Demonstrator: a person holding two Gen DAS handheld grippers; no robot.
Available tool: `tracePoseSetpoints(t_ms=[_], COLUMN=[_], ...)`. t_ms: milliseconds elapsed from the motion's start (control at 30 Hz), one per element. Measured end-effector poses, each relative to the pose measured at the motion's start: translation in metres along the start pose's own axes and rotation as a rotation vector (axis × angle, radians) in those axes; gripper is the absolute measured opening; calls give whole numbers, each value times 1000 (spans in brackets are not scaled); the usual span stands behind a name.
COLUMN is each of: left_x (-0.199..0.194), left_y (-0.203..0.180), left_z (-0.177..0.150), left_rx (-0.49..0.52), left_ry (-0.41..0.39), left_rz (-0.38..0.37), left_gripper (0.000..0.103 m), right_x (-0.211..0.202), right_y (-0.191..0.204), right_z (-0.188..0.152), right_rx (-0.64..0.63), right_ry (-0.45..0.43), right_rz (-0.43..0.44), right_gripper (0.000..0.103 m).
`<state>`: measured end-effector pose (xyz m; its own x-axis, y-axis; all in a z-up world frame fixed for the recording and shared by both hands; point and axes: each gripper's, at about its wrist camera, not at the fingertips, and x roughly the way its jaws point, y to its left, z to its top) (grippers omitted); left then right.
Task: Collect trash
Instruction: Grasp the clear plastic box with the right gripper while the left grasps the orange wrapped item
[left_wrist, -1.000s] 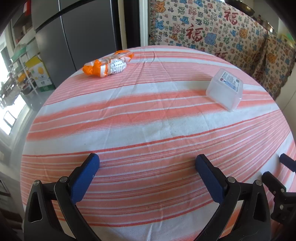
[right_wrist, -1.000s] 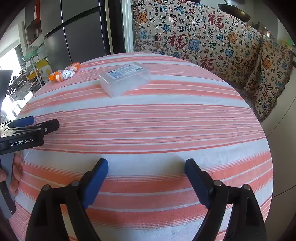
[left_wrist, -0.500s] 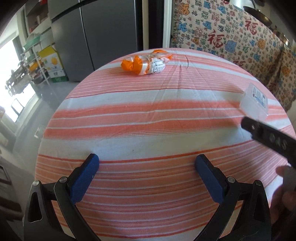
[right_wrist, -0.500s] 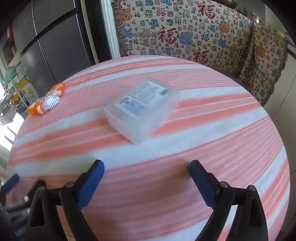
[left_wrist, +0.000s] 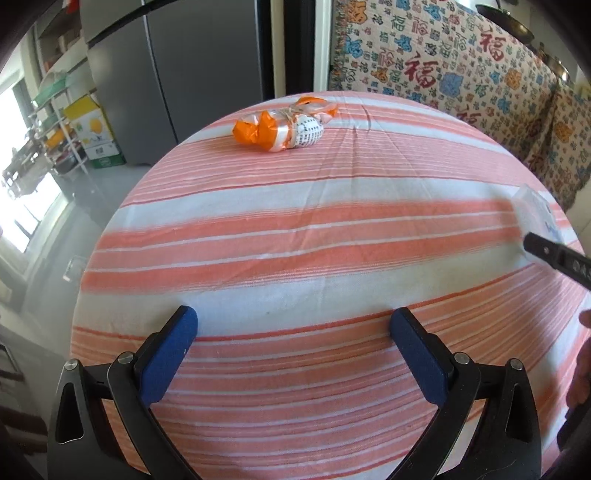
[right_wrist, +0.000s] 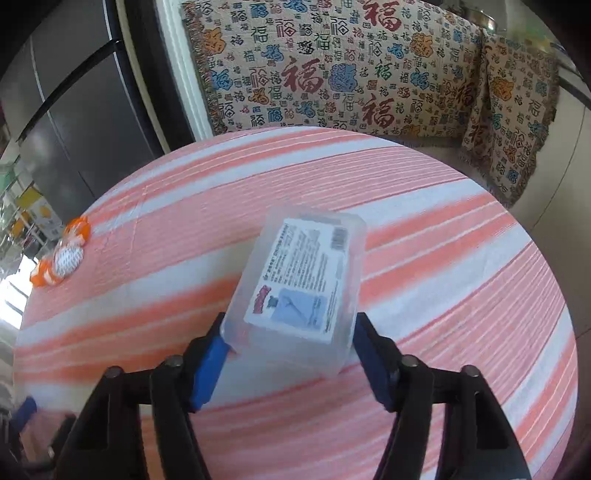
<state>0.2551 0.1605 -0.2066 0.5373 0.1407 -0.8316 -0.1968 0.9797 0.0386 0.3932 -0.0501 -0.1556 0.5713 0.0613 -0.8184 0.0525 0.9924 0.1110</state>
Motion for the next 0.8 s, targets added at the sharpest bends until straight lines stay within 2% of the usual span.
tracePoseSetpoints(t_ms=[100, 233, 300, 367, 500, 700, 733, 800], left_x=[15, 40, 51, 62, 72, 79, 79, 76], left_y=[19, 56, 63, 58, 38, 7, 2, -1], left_z=[27, 65, 78, 90, 109, 124, 124, 125], left_rx=[-9, -57, -55, 19, 215, 344, 361, 353], left_ry=[34, -25, -59, -57, -65, -104, -110, -120], left_rz=[-12, -52, -47, -40, -106, -122, -127, -158], left_gripper=[103, 103, 103, 103, 103, 101, 97, 64], right_x=[-17, -34, -37, -37, -34, -34, -33, -34], right_y=[-28, -50, -48, -45, -49, -49, -49, -49], right_z=[-21, -44, -53, -55, -54, -55, -55, -55], right_rx=[-70, -101, -144, -163, -153, -159, -158, -156], right_ry=[3, -5, -45, -49, -48, -49, -48, -49], right_rz=[35, 56, 32, 12, 19, 14, 15, 16], right_gripper=[65, 64, 64, 64, 64, 65, 65, 65])
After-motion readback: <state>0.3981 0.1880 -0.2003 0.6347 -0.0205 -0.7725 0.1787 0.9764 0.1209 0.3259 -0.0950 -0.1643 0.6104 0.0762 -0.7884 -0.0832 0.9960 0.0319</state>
